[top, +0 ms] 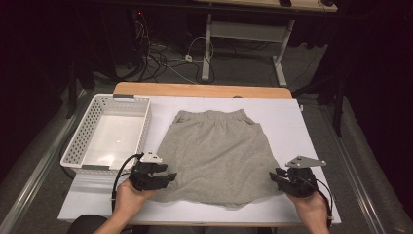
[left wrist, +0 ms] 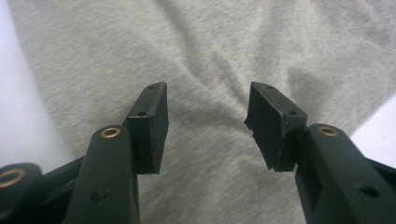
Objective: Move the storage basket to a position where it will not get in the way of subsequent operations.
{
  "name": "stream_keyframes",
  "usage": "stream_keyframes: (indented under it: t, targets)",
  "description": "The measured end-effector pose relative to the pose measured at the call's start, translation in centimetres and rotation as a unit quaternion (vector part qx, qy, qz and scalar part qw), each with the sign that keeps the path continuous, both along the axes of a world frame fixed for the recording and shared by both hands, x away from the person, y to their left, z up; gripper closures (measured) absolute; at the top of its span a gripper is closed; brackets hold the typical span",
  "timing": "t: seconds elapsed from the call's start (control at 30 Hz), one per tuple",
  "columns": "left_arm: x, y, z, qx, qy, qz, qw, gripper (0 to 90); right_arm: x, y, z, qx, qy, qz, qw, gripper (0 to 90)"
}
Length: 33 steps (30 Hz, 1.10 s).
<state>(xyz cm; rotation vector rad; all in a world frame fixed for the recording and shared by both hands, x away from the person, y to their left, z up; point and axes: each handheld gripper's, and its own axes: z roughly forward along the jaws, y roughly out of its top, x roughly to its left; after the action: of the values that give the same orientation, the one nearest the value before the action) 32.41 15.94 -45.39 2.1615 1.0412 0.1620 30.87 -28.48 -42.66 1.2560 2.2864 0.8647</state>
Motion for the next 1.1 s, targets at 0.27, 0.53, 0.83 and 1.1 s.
stream_keyframes:
  t: [0.27,0.53,0.83,1.1]
  targets:
    - [0.4,-0.3,-0.4,0.019,0.000,0.001,0.9998,46.0,0.2,-2.3,-1.4,0.003,0.037,-0.044,0.9983,61.0]
    - [0.8,-0.9,-0.9,0.042,0.013,-0.006,0.9990,45.2,0.6,-1.7,-2.3,-0.010,0.080,-0.029,0.9964,84.2]
    - [0.8,-1.8,-1.5,0.063,0.011,-0.013,0.9978,44.7,-2.1,-3.6,-1.0,-0.007,0.076,-0.044,0.9961,86.5]
    - [0.8,-1.9,-1.5,0.065,0.008,-0.012,0.9978,45.1,-3.0,-4.1,-1.8,-0.019,0.088,-0.052,0.9946,79.2]
